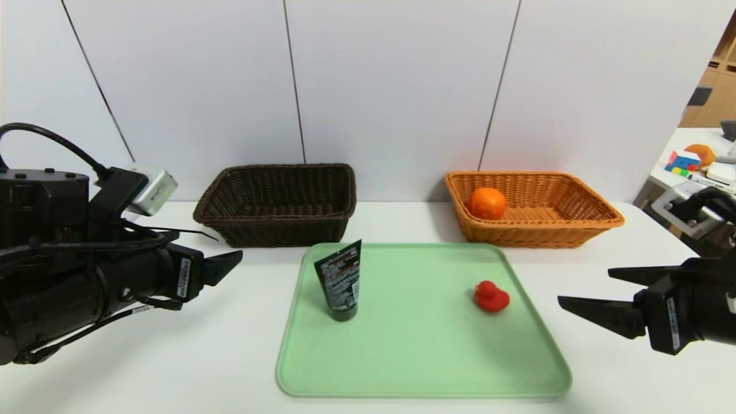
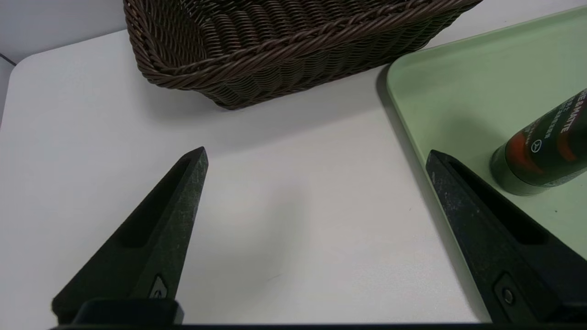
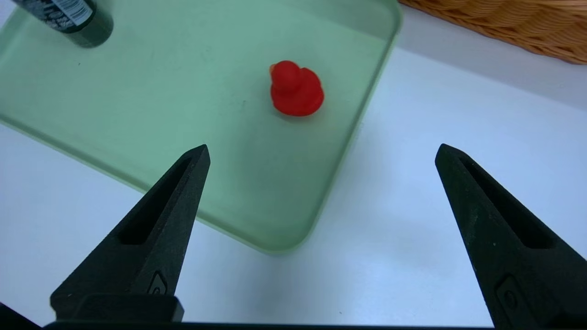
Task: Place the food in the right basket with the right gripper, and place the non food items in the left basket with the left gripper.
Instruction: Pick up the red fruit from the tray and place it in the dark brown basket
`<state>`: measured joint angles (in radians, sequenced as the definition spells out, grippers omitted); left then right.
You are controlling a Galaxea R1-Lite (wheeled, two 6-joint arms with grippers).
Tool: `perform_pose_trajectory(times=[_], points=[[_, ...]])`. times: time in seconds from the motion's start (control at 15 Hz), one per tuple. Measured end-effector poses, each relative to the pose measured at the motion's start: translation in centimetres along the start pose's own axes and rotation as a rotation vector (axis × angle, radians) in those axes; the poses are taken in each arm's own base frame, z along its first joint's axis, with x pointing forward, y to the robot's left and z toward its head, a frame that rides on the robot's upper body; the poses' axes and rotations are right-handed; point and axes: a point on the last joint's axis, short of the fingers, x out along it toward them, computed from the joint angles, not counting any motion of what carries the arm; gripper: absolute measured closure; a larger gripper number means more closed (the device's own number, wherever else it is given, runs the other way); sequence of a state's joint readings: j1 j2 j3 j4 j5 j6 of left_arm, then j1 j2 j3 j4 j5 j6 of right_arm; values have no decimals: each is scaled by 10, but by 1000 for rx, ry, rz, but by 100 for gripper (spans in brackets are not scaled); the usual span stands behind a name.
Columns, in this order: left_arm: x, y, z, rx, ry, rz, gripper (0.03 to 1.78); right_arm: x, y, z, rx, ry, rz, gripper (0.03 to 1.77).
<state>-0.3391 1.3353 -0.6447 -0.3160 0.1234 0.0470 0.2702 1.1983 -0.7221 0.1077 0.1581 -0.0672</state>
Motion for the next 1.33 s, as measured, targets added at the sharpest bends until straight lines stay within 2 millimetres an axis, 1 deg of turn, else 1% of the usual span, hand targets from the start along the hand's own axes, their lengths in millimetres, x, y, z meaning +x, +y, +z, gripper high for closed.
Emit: perform_pose_trajectory(times=[0.13, 0.33, 0.67, 1.0, 1.33], points=[[1, -1, -1, -16, 5, -5, 12, 7, 7, -14, -26, -43, 34, 11], [3, -2, -2, -19, 9, -8, 12, 17, 12, -23, -30, -84, 64, 11], [6, -3, -3, -17, 20, -9, 12, 39, 11, -29, -45, -160, 65, 11], [8, -4, -5, -12, 32, -11, 12, 60, 10, -32, -43, -158, 70, 11], [8, -4, -5, -12, 33, -14, 12, 95, 10, -35, -60, -213, 83, 11]])
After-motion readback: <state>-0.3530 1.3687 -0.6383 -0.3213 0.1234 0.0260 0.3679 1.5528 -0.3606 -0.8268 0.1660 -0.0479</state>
